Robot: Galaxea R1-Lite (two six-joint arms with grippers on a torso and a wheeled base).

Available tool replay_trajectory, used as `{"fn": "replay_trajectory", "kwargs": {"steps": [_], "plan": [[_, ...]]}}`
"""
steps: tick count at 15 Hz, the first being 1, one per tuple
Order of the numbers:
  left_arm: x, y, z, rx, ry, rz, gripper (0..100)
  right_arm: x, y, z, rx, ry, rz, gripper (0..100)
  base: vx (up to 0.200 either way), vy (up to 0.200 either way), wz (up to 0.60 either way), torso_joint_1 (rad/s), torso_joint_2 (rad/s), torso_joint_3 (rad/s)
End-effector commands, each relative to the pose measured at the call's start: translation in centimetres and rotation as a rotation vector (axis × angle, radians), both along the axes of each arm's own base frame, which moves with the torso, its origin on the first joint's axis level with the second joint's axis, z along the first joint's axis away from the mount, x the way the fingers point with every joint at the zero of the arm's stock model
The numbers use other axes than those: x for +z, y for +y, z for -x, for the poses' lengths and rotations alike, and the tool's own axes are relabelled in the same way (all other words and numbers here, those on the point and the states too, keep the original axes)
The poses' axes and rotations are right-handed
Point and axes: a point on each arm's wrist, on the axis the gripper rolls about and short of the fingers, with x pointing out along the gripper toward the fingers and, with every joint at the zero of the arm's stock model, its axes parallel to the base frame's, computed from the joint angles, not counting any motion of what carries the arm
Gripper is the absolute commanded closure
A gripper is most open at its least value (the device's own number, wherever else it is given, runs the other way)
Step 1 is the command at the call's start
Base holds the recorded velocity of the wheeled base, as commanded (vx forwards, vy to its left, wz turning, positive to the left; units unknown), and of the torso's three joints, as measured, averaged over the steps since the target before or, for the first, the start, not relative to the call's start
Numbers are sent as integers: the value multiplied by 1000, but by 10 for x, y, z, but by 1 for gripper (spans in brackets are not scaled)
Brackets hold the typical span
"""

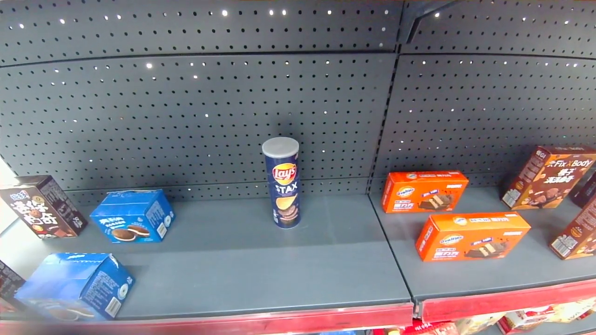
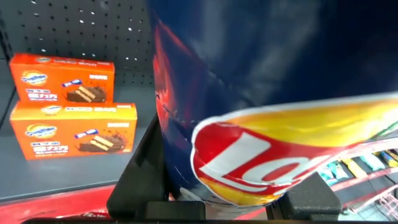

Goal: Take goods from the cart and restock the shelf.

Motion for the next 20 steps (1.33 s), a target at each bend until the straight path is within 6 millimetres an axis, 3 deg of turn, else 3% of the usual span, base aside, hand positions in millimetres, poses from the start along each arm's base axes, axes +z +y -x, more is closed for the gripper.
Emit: {"fn": "replay_trajectory", "kwargs": {"steps": [1,4,5,6,7,8,9,10,11,12,14,18,20], "plan": [[0,0,0,-1,1,-2,0,-1,1,7,3,-25,6,100,0,0,0,0,0,0],[0,-1,0,-38,0,-50,0,6,3,15,-5,-75,10,100,0,0,0,0,0,0],[15,-1,4,-52,-46,-51,0,10,3,17,-7,-90,13,100,0,0,0,0,0,0],[53,-1,7,-59,-94,-40,0,13,4,20,-8,-99,14,100,0,0,0,0,0,0],[74,-1,6,-69,-99,-24,0,15,4,22,-8,-102,15,100,0,0,0,0,0,0],[110,-1,-2,-162,-104,-10,0,21,6,29,-23,-96,12,100,0,0,0,0,0,0],[118,-2,-6,-202,-96,-21,0,23,6,32,-28,-95,12,100,0,0,0,0,0,0],[127,-5,-27,-302,-18,-113,0,21,8,40,-69,-91,9,100,0,0,0,0,0,0],[127,-5,-28,-306,-13,-117,0,21,8,41,-74,-89,8,100,0,0,0,0,0,0],[117,-10,-55,-427,124,-186,0,19,10,51,-131,-114,5,100,0,0,0,0,0,0],[120,-18,-87,-575,224,-175,0,22,10,57,-180,-143,5,100,0,0,0,0,0,0],[127,-40,-151,-705,247,-178,0,33,12,70,-237,-166,-5,100,0,0,0,0,0,0],[136,-60,-186,-775,286,-184,0,31,11,69,-237,-154,-7,100,0,0,0,0,0,0]]}}
